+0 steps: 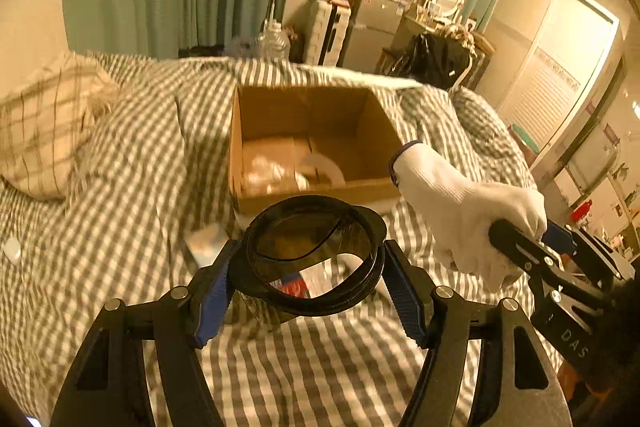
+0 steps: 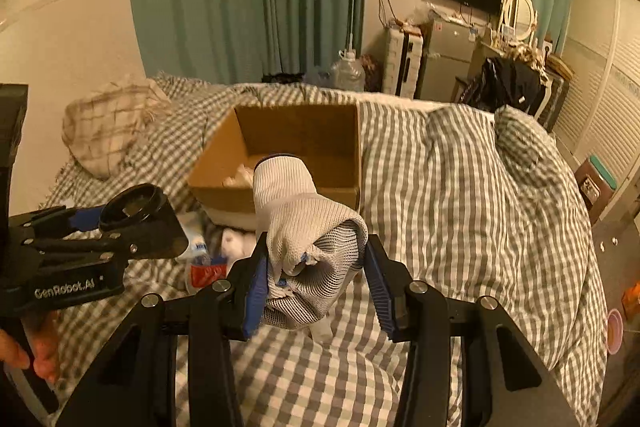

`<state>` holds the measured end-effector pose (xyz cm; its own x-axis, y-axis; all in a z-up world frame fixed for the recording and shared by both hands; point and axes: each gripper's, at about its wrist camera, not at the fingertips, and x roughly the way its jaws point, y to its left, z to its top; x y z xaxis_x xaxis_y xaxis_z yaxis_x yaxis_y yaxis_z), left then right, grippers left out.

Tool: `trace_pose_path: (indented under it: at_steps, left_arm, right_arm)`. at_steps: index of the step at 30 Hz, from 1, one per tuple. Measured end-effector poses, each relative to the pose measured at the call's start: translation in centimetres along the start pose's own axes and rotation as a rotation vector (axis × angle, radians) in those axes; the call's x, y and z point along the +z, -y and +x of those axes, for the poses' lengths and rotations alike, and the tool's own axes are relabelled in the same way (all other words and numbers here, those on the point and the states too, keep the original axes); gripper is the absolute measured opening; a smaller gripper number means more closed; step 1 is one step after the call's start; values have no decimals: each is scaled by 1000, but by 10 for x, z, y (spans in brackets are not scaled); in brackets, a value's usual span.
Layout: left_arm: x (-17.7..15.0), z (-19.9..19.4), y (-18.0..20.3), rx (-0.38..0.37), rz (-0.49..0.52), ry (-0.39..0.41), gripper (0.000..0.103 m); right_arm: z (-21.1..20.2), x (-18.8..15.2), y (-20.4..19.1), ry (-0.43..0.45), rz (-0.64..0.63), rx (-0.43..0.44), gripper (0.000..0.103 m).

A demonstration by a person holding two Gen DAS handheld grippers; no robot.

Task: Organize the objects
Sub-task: 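Carry the sock and black ring over the box and open both tools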

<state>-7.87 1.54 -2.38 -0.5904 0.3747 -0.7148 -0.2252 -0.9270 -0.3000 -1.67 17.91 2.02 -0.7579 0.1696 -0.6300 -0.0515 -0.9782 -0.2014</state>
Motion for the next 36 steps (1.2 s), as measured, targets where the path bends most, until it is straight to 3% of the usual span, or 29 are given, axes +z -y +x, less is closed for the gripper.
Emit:
trace_pose_path:
  at_steps: [11, 21, 36]
  left_arm:
    - [71, 17, 2, 13, 45, 63, 72]
    - [123, 71, -1, 37, 85, 81, 72]
    - [114, 157, -15, 61, 116, -17, 72]
  right_arm:
    - [16, 66, 4, 80, -7, 17, 44]
    - [76, 114, 15, 84, -7, 26, 43]
    - [171, 99, 23, -46, 18, 35, 39]
